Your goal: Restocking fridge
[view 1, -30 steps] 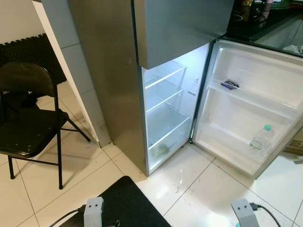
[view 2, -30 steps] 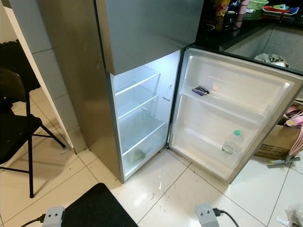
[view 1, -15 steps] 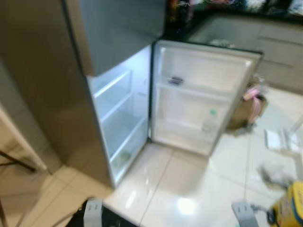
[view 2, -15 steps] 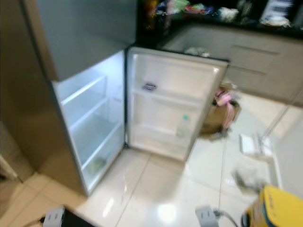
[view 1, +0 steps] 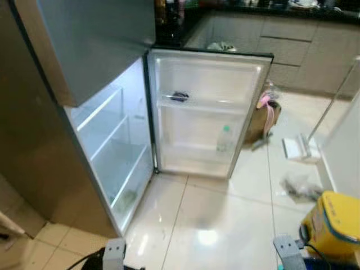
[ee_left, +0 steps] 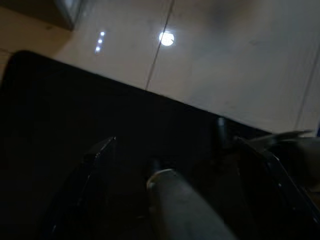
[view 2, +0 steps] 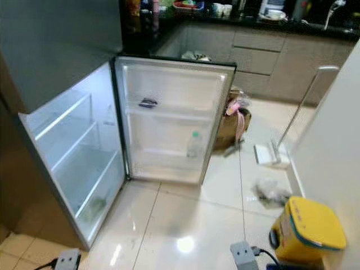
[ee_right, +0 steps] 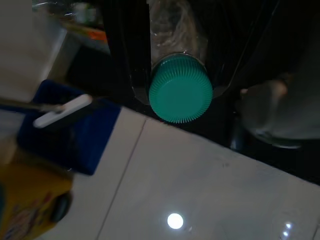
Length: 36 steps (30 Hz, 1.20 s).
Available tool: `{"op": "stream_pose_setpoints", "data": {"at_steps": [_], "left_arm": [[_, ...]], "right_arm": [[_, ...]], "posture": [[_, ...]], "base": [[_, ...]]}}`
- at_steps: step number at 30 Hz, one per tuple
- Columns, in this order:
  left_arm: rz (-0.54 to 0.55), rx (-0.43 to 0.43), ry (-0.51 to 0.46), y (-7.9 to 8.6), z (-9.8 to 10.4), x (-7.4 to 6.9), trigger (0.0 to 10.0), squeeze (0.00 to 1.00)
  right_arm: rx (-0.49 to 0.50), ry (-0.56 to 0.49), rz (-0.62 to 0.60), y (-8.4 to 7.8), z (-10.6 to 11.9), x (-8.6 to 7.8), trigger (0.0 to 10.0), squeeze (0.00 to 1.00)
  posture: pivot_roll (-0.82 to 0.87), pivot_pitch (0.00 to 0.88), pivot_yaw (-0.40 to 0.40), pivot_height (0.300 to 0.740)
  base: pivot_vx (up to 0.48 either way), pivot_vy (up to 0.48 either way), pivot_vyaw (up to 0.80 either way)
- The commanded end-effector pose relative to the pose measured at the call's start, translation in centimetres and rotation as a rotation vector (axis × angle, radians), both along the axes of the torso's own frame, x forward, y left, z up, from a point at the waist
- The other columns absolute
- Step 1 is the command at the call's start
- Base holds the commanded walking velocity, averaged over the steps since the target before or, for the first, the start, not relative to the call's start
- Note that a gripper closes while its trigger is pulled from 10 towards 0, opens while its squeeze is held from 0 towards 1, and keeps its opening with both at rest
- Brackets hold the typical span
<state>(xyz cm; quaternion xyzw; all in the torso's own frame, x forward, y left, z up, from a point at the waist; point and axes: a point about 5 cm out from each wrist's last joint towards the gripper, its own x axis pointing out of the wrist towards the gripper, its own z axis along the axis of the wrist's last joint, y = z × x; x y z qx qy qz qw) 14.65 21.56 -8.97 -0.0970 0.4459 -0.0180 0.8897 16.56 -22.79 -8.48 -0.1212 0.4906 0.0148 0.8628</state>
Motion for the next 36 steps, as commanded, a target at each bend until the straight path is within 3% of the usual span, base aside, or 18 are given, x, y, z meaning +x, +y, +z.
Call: {"op": "stream_pose_setpoints", "data": {"at_steps": [1, 8, 13, 22, 36], "left_arm": [[-0.02, -0.008, -0.006, -0.3, 0.08, 0.34, 10.0, 0.0], [-0.041, -0.022, -0.002, -0.53, 0.05, 0.31, 10.0, 0.0], [-0.043, -0.037, 0.003, -0.64, 0.0, 0.22, 10.0, 0.0], [-0.04, -0.044, 0.015, -0.56, -0.06, 0.03, 10.0, 0.0], [-0.034, -0.035, 0.025, -0.68, -0.14, 0.05, 10.0, 0.0]], "right_arm": [[-0.008, 0.01, -0.01, -0.45, -0.04, -0.32, 10.0, 0.0], [-0.006, 0.0, -0.007, -0.42, 0.01, -0.25, 10.0, 0.0], [-0.011, -0.007, 0.021, -0.33, 0.05, -0.17, 10.0, 0.0], [-0.004, -0.005, 0.052, -0.17, 0.04, -0.15, 10.0, 0.0], [0.004, -0.028, 0.063, -0.34, 0.33, 0.31, 10.0, 0.0]], "posture": [[-0.07, 0.0, -0.009, 0.74], [-0.07, 0.0, -0.01, 0.74], [-0.07, 0.0, -0.011, 0.74], [-0.07, 0.0, -0.012, 0.74], [-0.08, 0.0, -0.013, 0.74]], "base": [[0.0, 0.0, -0.8], [0.0, 0.0, -0.8], [0.0, 0.0, 0.0], [0.0, -0.378, 0.0], [0.0, -0.285, 0.55]]}}
